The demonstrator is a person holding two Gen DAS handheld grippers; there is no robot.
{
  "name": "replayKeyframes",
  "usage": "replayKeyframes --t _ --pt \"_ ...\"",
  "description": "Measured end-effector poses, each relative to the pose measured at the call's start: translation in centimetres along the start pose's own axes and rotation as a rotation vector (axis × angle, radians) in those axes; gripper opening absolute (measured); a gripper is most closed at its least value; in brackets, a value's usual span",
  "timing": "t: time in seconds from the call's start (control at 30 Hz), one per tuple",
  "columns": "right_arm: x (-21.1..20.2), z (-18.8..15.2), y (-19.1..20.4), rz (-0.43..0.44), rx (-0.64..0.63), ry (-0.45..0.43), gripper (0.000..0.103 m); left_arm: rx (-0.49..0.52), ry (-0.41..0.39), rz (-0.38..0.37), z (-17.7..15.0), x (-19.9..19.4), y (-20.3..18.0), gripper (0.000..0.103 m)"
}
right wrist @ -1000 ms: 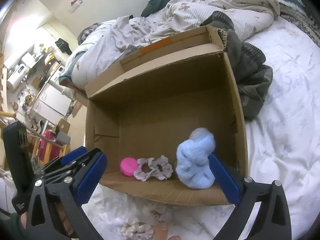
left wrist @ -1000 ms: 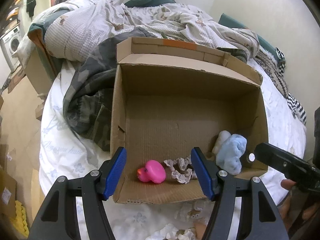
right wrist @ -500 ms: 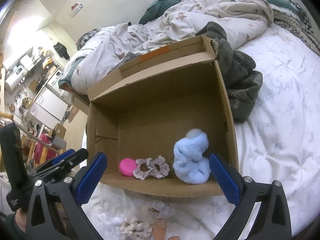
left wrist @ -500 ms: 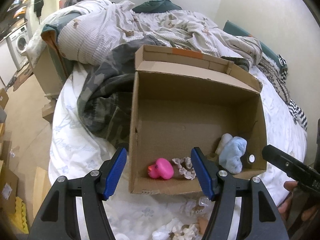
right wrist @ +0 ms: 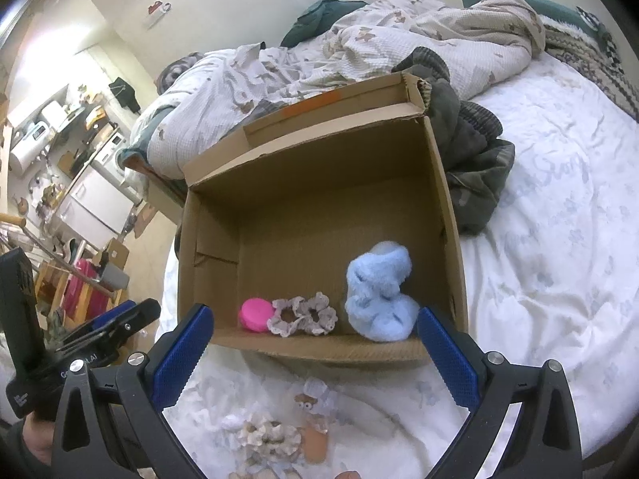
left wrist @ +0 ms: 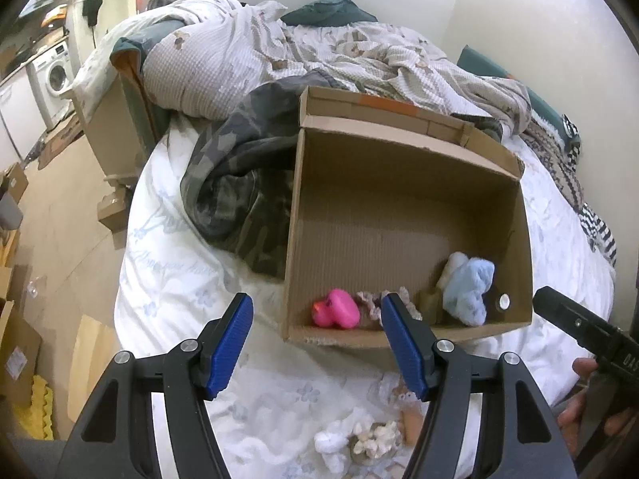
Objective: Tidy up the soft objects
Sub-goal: 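Withdraw both tools from the box toward the remaining items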
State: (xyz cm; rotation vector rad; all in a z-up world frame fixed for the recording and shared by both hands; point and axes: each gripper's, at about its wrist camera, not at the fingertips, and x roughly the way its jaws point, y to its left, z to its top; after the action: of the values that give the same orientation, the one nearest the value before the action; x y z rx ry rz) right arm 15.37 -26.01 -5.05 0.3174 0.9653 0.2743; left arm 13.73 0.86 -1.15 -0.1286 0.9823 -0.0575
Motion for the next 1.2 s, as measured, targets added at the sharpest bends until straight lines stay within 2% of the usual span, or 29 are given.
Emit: replayKeyframes --t 0.63,1.2 --pt "-0.6 -3.5 1.0 -0.022 -0.022 0.057 0.103 -0.035 0.023 -0.001 -3.4 -1.4 0.3 0.064" --pt "0.4 -6.1 0.7 -0.013 0.004 0.161 0.103 0.023 0.084 0.014 -7.0 -1.2 -0.3 0.064"
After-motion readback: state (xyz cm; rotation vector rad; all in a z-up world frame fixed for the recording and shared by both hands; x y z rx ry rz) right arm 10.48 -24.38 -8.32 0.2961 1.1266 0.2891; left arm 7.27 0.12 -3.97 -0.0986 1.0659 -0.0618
